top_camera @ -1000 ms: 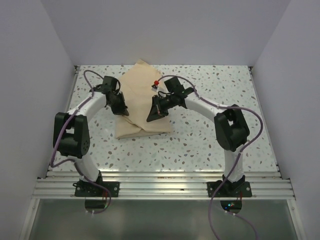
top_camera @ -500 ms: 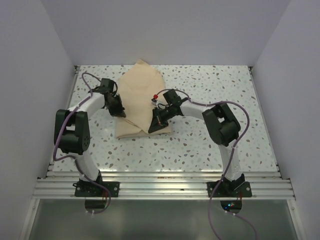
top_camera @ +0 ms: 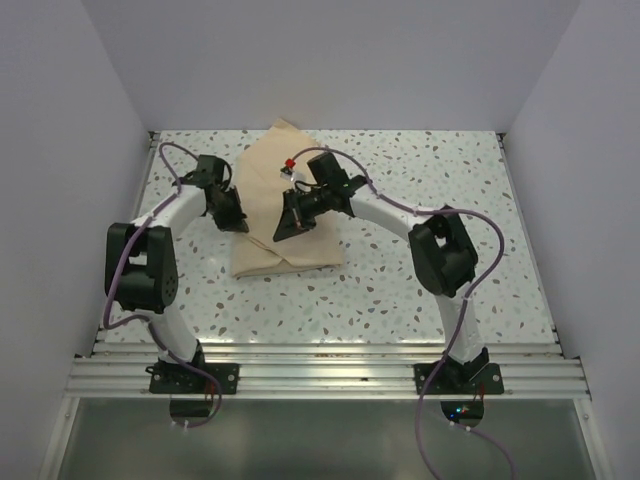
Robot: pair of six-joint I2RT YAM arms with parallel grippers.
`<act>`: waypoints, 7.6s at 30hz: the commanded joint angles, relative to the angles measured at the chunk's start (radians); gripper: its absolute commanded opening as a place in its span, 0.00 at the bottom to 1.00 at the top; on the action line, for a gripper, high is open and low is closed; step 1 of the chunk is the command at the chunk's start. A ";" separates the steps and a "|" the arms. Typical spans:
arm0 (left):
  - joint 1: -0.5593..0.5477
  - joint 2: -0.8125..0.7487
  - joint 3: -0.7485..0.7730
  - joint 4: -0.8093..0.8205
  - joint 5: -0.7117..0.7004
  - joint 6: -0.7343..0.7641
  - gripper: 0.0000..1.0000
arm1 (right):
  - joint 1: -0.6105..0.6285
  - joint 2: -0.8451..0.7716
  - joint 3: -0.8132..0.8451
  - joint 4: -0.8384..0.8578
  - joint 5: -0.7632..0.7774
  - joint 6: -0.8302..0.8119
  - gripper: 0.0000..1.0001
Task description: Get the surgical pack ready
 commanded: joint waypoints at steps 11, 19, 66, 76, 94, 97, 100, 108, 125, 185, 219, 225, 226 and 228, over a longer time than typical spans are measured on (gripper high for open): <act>0.014 -0.166 0.027 -0.037 -0.101 0.018 0.54 | 0.006 -0.017 0.079 -0.140 0.121 -0.013 0.23; 0.014 -0.117 0.033 -0.041 -0.099 0.014 0.55 | -0.080 -0.094 0.021 -0.224 0.182 -0.073 0.29; -0.023 -0.012 0.087 -0.040 -0.108 0.013 0.20 | -0.221 -0.114 -0.122 -0.192 0.140 -0.065 0.28; -0.026 -0.014 0.105 -0.046 -0.121 0.013 0.17 | -0.220 -0.114 -0.132 -0.188 0.138 -0.062 0.28; -0.040 -0.032 0.141 -0.072 -0.092 0.005 0.06 | -0.218 -0.106 -0.142 -0.180 0.140 -0.059 0.28; -0.040 -0.025 0.144 -0.072 -0.094 0.008 0.09 | -0.220 -0.107 -0.143 -0.180 0.138 -0.056 0.28; -0.040 -0.021 0.150 -0.075 -0.092 0.010 0.10 | -0.220 -0.112 -0.149 -0.177 0.139 -0.056 0.28; -0.041 -0.018 0.150 -0.084 -0.095 0.013 0.24 | -0.218 -0.117 -0.157 -0.171 0.136 -0.051 0.27; -0.041 -0.035 0.170 -0.110 -0.097 0.004 0.00 | -0.209 -0.106 -0.143 -0.174 0.136 -0.050 0.27; 0.028 -0.019 0.211 0.116 -0.016 0.042 0.36 | -0.229 0.255 0.459 0.076 0.146 0.156 0.26; 0.035 0.368 0.112 0.308 0.328 0.085 0.00 | -0.300 0.422 0.273 -0.062 0.058 0.044 0.19; 0.009 0.224 -0.049 0.371 0.343 0.022 0.00 | -0.300 0.272 0.105 -0.070 0.070 -0.010 0.18; 0.011 0.210 -0.043 0.364 0.327 0.031 0.00 | -0.301 0.262 0.102 -0.054 0.066 -0.005 0.18; 0.014 0.184 -0.010 0.312 0.299 0.045 0.00 | -0.304 0.265 0.136 -0.054 0.057 0.006 0.18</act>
